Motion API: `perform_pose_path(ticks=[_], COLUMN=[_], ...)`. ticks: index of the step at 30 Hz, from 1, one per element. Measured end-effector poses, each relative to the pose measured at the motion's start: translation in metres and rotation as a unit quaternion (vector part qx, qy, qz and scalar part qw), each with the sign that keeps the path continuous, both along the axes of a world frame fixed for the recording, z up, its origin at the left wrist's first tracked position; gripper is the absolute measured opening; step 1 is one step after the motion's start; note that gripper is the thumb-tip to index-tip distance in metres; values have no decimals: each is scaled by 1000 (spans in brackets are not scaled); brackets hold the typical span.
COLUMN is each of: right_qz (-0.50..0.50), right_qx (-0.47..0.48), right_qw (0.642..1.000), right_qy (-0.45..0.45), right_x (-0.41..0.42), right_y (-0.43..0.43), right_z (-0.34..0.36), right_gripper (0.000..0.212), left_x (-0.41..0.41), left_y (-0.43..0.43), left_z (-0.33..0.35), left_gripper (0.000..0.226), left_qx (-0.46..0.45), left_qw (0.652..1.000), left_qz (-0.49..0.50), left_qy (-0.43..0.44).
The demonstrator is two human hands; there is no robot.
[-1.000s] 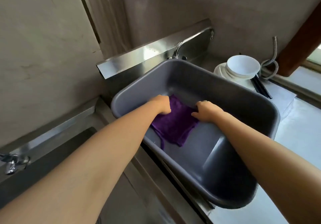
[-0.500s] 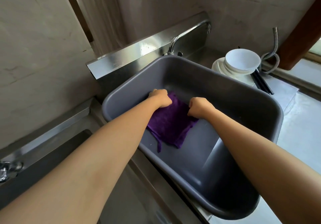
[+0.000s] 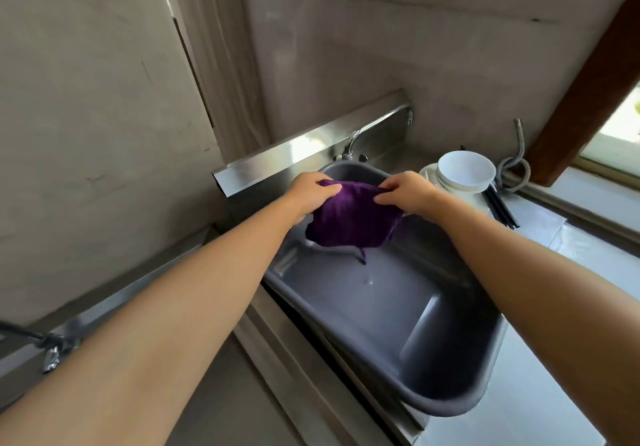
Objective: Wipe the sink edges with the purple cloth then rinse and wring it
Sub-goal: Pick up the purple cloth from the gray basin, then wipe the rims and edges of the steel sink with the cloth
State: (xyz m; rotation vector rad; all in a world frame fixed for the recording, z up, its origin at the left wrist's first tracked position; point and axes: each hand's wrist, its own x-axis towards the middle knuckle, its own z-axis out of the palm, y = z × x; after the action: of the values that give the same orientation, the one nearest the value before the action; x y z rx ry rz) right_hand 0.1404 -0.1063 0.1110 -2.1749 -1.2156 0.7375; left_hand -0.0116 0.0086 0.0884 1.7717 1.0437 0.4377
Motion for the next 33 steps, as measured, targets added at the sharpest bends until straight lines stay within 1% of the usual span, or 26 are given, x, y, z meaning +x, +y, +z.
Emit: perform_pose_path(ticks=[2, 5, 10, 15, 19, 22, 26, 30, 33], right_qz=[-1, 12, 93, 182, 260, 332, 415, 477, 527], right_qx=[36, 65, 108, 143, 156, 155, 156, 156, 140], right_qw=[999, 997, 984, 967, 951, 929, 894, 850, 814], right_qy=[-18, -41, -104, -106, -61, -54, -68, -159, -199], right_x=[-2, -9, -38, -90, -146, -195, -265, -338, -395], right_y=[-2, -2, 3, 15, 28, 35, 45, 50, 50], right_z=[21, 54, 109, 151, 171, 180, 185, 187, 182], right_gripper=[22, 21, 21, 23, 19, 14, 17, 21, 19], left_x=[-13, -35, -87, -161, -232, -288, -361, -427, -473], left_y=[-3, -6, -13, -20, -36, -52, -74, -97, -119], left_z=[17, 47, 102, 138, 157, 165, 174, 177, 174], left_gripper=[18, 14, 16, 18, 20, 15, 9, 14, 18], left_qx=[9, 29, 84, 125, 141, 154, 169, 170, 146], left_qw=[999, 997, 991, 984, 977, 972, 962, 950, 945], left_qz=[7, 4, 12, 50, 99, 137, 197, 260, 291], left_qy=[-41, -72, -104, -117, -124, -114, -80, -14, 40])
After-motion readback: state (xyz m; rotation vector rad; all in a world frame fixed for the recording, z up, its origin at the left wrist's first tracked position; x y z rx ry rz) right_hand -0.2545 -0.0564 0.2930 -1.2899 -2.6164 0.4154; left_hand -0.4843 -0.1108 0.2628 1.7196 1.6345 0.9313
